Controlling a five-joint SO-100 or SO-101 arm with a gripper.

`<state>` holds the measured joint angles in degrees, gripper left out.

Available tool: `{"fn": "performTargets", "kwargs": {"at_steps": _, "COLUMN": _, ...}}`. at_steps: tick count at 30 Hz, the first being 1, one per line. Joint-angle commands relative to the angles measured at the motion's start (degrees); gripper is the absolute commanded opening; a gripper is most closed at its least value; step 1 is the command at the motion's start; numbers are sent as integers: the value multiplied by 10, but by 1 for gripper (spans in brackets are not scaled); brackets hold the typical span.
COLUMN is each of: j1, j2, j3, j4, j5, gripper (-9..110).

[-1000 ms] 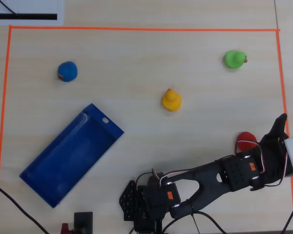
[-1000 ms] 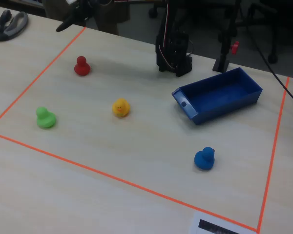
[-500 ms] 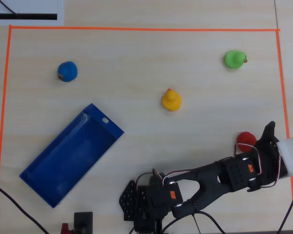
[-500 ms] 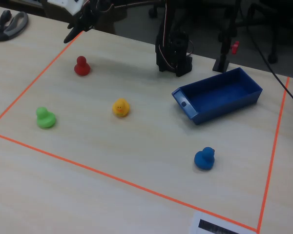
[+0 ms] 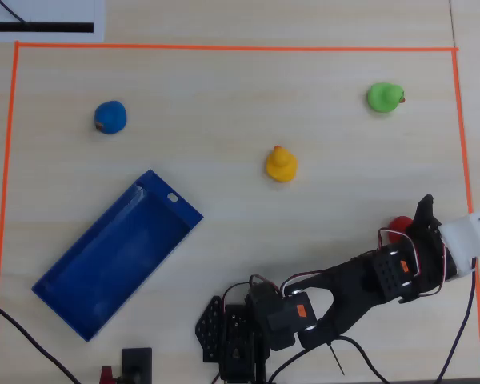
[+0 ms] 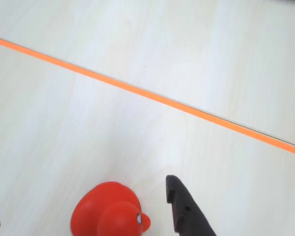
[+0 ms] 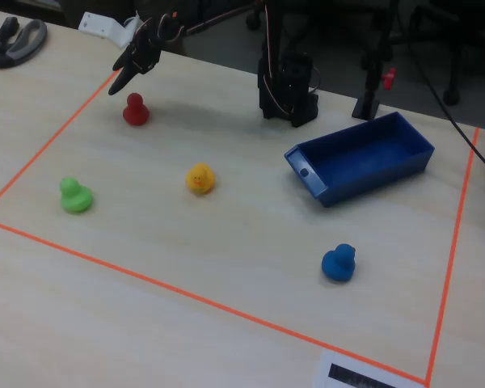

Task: Grasp red duck and put it into box.

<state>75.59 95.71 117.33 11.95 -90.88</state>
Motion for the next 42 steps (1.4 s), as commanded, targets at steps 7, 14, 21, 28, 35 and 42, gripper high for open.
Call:
{"fn": "performTargets", "kwargs": {"at_steps": 7, "j1": 6, "j2": -54, "j3": 11, "j4": -62, "j5": -37, "gripper": 45}}
{"fn": "performTargets", "kwargs": {"at_steps": 14, "j1": 12, "j2": -78, "j3": 25, "j4": -73, "j5": -76, "gripper": 45}}
{"fn": "performTargets", "kwargs": {"at_steps": 21, "j1": 19, "j2": -80, "j3": 83, "j4": -115, "j5": -126, "gripper": 45}}
{"fn": "performTargets", "kwargs": {"at_steps": 28, "j1": 10, "j2": -78, "j3": 100, "j4": -124, "j5": -120, "gripper": 44}}
{"fn": "performTargets", "kwargs": {"at_steps": 35, "j1": -7, "j2": -76, "j3": 110, "j4": -127, "j5": -99, "gripper": 39}}
{"fn": "performTargets", "kwargs": {"at_steps": 42, "j1": -31, "j2": -74, "j3": 150, "j4": -148, "j5": -84, "gripper": 1}}
